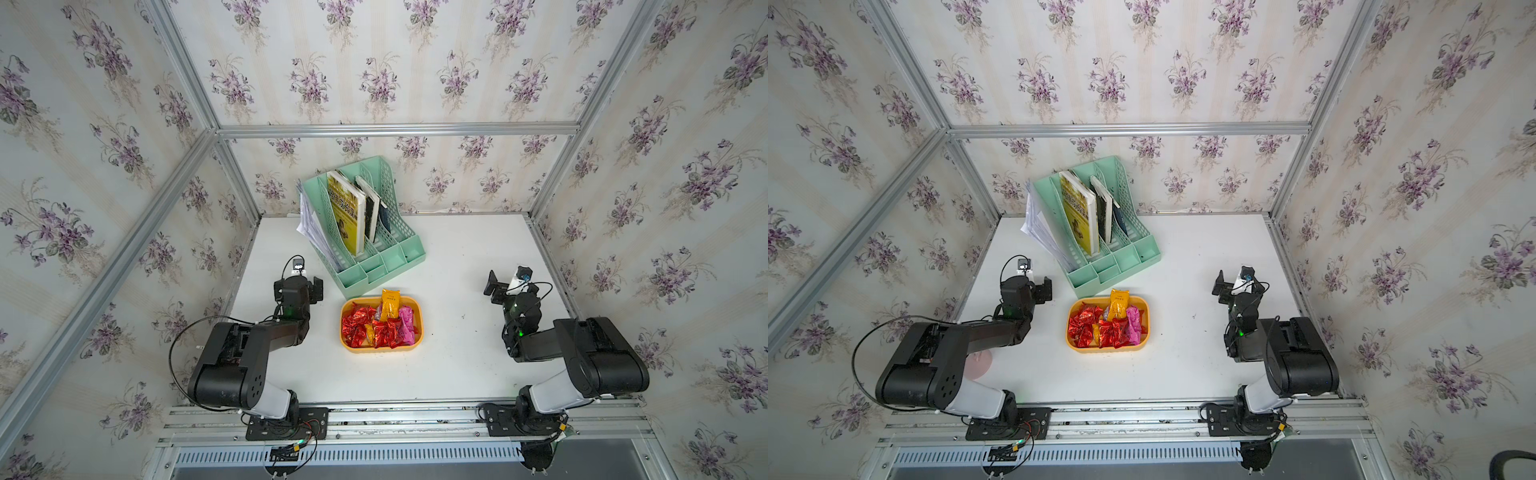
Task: Put the tea bags into the storage box
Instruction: Reset both arms
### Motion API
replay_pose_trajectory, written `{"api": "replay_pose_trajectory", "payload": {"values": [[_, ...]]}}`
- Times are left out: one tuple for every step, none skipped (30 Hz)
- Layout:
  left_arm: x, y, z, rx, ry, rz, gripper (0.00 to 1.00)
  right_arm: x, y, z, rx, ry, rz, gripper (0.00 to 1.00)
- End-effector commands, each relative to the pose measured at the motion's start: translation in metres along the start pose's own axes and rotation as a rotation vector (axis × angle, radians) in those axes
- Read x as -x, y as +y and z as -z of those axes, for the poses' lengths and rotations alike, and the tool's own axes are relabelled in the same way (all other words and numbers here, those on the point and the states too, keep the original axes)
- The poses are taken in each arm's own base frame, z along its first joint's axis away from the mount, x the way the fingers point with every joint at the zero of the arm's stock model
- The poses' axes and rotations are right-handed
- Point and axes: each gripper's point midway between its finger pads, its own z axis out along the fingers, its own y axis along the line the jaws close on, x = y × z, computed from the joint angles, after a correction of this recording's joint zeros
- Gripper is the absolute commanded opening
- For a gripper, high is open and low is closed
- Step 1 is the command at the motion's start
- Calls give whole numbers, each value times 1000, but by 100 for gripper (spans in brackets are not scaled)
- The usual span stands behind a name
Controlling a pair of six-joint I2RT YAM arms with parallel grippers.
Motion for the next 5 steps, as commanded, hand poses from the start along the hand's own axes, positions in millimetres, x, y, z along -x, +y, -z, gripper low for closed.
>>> {"api": "replay_pose_trajectory", "payload": {"values": [[7,-1,0,-4,-25,15,99,3,5,-2,31,-5,4,100],[7,-1,0,-4,-23,15,99,4,4,-1,30,-10,4,100],[8,0,0,-4,-25,16,99,4,5,0,31,-14,5,100],[7,0,0,-4,-26,15,99,5,4,1,31,-17,4,100],[8,0,0,-4,-26,16,99,4,4,1,31,-15,4,100]]}}
